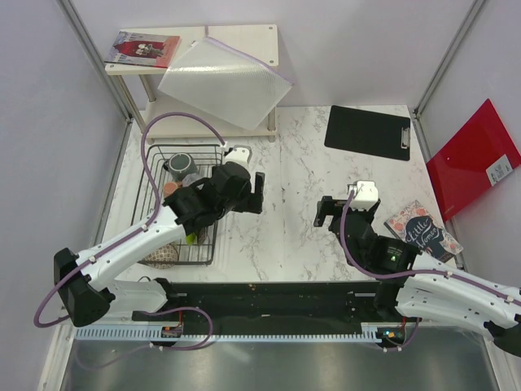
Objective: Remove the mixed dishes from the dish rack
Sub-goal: Pick up the plate from the dish rack.
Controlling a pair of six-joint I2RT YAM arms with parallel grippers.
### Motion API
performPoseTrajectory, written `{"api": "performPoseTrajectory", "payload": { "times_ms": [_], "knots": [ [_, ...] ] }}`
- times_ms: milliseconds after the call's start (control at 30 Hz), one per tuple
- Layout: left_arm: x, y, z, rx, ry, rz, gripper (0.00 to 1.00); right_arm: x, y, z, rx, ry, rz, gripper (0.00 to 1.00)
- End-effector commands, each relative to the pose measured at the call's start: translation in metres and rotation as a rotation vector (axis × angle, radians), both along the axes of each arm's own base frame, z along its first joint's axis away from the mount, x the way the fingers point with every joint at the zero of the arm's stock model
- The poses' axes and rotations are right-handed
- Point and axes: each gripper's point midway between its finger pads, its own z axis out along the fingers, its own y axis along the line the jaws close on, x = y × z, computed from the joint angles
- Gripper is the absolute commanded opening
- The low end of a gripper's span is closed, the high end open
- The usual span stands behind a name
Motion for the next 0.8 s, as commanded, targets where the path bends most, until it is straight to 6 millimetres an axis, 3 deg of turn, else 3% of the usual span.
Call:
{"api": "performPoseTrajectory", "payload": {
  "times_ms": [0,100,233,267,333,400,533,767],
  "knots": [
    [0.012,0.031,0.004,0.152,-0.064,0.08,0.8,0.002,-0.004,0.001,-0.024,-0.009,-0.024,0.98],
    [0.008,0.043,0.006,0.21,-0.093,0.045,0.8,0.002,-0.003,0.0,-0.032,-0.004,-0.017,0.98],
    [0.004,0.065,0.038,0.153,-0.154,0.069,0.87,0.0,-0.001,-0.001,-0.034,0.002,-0.001,0.98],
    [-0.001,0.062,0.042,0.106,-0.14,0.025,0.87,0.0,-0.001,-0.001,-0.032,0.003,0.001,0.98],
    [-0.004,0.08,0.046,0.055,-0.12,0.055,0.86,0.0,-0.001,-0.002,-0.029,0.005,0.007,0.98],
    [-0.011,0.086,0.042,0.031,-0.083,0.035,0.87,-0.001,0.0,-0.002,-0.027,0.006,0.013,0.98],
    [-0.02,0.106,0.013,0.059,-0.008,0.071,0.86,-0.003,-0.002,-0.004,-0.02,0.009,0.015,0.98],
    [-0.028,0.097,-0.02,0.039,0.07,0.034,0.75,-0.004,-0.003,-0.011,-0.014,0.021,0.012,0.98]
  ]
}}
